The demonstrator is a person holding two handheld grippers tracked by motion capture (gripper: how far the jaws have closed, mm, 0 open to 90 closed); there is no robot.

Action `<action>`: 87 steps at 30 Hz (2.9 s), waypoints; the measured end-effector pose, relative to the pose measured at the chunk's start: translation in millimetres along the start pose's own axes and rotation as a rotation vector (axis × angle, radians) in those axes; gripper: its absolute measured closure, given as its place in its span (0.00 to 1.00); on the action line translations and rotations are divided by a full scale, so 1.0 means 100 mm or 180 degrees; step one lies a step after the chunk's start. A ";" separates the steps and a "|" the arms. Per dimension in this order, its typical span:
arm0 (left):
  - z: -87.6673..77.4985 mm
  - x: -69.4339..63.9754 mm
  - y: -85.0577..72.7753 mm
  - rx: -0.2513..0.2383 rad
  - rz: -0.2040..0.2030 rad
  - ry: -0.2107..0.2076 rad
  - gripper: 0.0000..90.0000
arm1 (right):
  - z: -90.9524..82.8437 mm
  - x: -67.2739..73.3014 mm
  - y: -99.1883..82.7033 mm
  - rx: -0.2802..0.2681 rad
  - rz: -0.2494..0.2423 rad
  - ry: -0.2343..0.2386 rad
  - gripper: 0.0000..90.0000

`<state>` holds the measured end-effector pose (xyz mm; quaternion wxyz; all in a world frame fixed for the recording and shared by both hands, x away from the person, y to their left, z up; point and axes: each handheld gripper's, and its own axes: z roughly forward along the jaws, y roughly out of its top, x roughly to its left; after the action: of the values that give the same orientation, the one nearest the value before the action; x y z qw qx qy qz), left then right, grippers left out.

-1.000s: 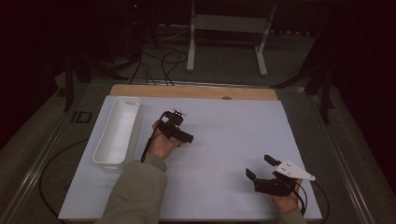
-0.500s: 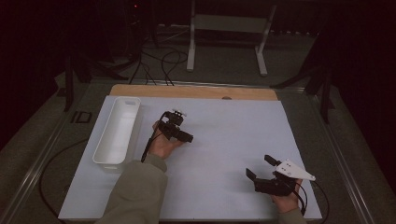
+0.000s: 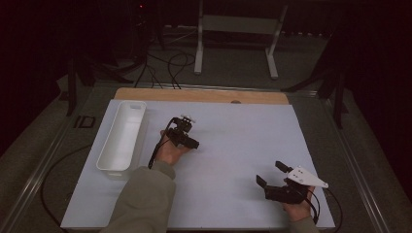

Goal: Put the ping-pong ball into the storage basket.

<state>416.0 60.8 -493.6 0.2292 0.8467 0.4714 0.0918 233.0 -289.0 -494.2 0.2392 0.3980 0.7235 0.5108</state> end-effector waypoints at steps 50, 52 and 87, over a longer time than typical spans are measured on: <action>-0.05 0.04 0.00 0.0119 -0.0097 0.0001 0.57 | 0.00 0.00 0.00 0.0004 0.0002 0.0001 0.08; -0.06 0.04 0.00 0.0111 -0.0091 0.0001 0.57 | 0.00 0.00 0.00 0.0006 0.0000 0.0001 0.08; -0.24 0.05 0.03 -0.0054 -0.0052 0.0021 0.57 | 0.00 0.00 0.00 -0.0005 -0.0003 -0.0004 0.08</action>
<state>411.7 71.0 -471.6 0.2356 0.8405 0.4782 0.0967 233.0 -289.2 -494.2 0.2401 0.3978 0.7231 0.5111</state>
